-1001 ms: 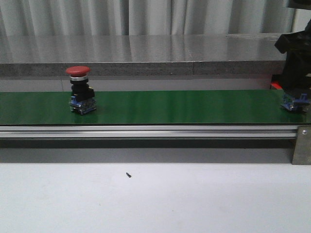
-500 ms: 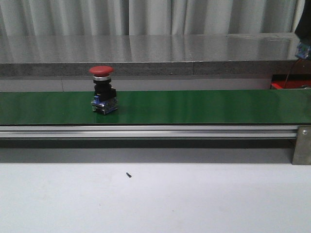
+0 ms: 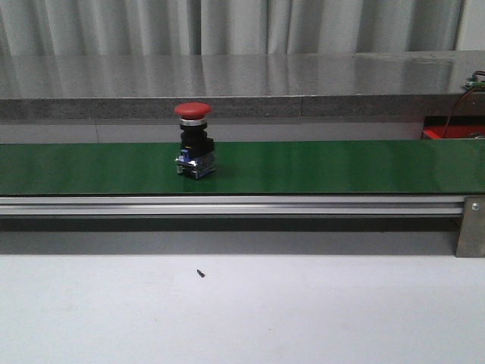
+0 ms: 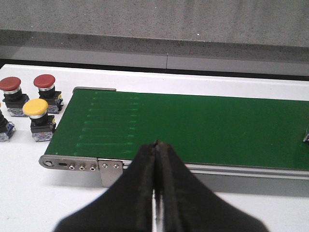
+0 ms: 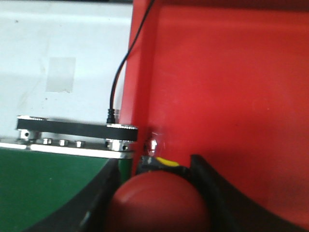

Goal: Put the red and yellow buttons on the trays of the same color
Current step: 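Lower the red button into the red tray and open the right gripper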

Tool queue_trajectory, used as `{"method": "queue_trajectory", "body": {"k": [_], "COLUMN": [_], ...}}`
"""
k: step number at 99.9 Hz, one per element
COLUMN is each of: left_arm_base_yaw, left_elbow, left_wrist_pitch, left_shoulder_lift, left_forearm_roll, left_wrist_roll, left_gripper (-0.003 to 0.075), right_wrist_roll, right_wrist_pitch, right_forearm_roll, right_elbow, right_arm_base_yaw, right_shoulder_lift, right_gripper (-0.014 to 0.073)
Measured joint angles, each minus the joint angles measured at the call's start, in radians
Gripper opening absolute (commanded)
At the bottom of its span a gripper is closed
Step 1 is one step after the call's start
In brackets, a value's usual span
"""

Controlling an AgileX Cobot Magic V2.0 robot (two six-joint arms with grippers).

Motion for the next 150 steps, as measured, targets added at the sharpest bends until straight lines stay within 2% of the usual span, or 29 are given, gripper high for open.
{"method": "queue_trajectory", "body": {"k": [24,47,54,71,78,103,123,150], "left_arm_base_yaw": [0.0,0.0,0.0,0.0,0.0,0.0,0.0,0.0], "left_elbow": [0.0,0.0,0.0,0.0,0.0,0.0,0.0,0.0], "left_wrist_pitch": [-0.001,-0.001,-0.001,-0.001,-0.001,-0.001,-0.001,-0.001], "left_shoulder_lift": [0.0,0.0,0.0,0.0,0.0,0.0,0.0,0.0], "left_forearm_roll": [0.0,0.0,0.0,0.0,0.0,0.0,0.0,0.0], "left_wrist_roll": [0.0,0.0,0.0,0.0,0.0,0.0,0.0,0.0], "left_gripper": [-0.002,-0.002,-0.002,-0.0019,-0.002,-0.002,-0.002,-0.002], "right_wrist_roll": [0.0,0.0,0.0,0.0,0.0,0.0,0.001,0.009], "right_wrist_pitch": [-0.028,-0.056,-0.067,-0.071,-0.071,-0.038,0.031,0.14], "right_forearm_roll": [-0.006,-0.031,-0.033,-0.035,-0.041,-0.066,-0.066,-0.068], "right_elbow": [-0.002,-0.002,-0.002,-0.004,-0.004,-0.071,-0.119,-0.07], "right_arm_base_yaw": [0.0,0.0,0.0,0.0,0.0,0.0,0.005,0.068], "right_shoulder_lift": [0.131,0.163,0.163,0.163,0.163,0.153,0.056,-0.091], "right_gripper": [0.0162,0.0185,0.0253,0.0519,0.0571,0.0573,0.0573,0.0565]}}
